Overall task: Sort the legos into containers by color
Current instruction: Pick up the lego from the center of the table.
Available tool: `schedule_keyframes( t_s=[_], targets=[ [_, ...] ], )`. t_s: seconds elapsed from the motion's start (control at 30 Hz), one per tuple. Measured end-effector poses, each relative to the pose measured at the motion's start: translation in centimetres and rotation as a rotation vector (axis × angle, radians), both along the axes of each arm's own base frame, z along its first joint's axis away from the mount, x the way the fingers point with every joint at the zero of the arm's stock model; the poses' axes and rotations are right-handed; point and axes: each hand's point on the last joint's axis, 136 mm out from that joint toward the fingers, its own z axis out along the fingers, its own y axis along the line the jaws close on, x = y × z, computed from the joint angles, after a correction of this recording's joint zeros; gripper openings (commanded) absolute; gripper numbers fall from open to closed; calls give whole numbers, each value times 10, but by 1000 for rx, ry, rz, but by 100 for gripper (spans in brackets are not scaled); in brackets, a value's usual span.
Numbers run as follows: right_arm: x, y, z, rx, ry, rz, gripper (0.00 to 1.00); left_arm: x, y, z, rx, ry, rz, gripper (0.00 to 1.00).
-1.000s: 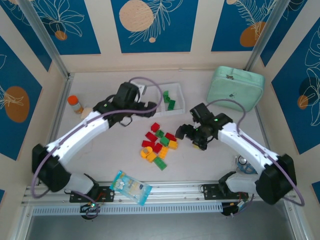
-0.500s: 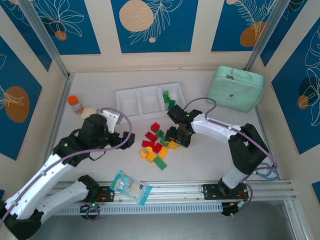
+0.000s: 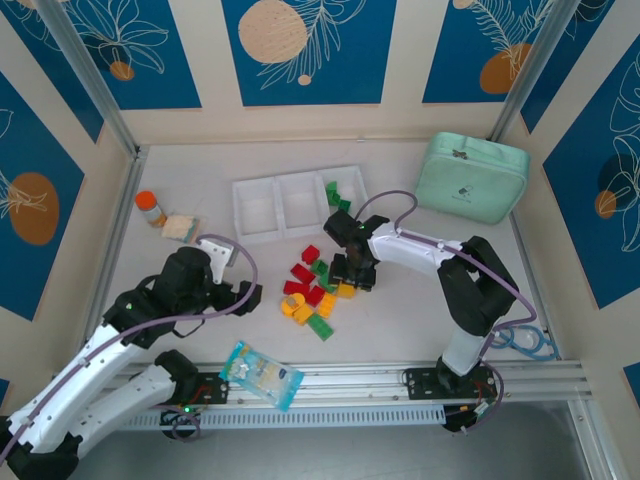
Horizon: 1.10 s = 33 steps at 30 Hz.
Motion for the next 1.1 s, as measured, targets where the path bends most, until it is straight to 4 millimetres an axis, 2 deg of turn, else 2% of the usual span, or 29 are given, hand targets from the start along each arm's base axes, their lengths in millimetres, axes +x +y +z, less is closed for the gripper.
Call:
schedule_keyframes(
  t_s=[0.4,0.6,0.83,1.0,1.1],
  targets=[
    [-6,-16,-11,-84,13,34,53,1,1,-6,13,9,6,99],
    [-6,-17,-16,-92,21,46,52,1,1,-6,15,8,8,99],
    [-7,-16,-21,-101,30,60,46,2,4,-5,19,-4,19,99],
    [-11,-20,-16,-114,33,78,40,-1,16,12,-11,-73,59,100],
    [-11,-20,1,-103,8,92,38,-6,28,27,-39,-134,101,99]
  ],
)
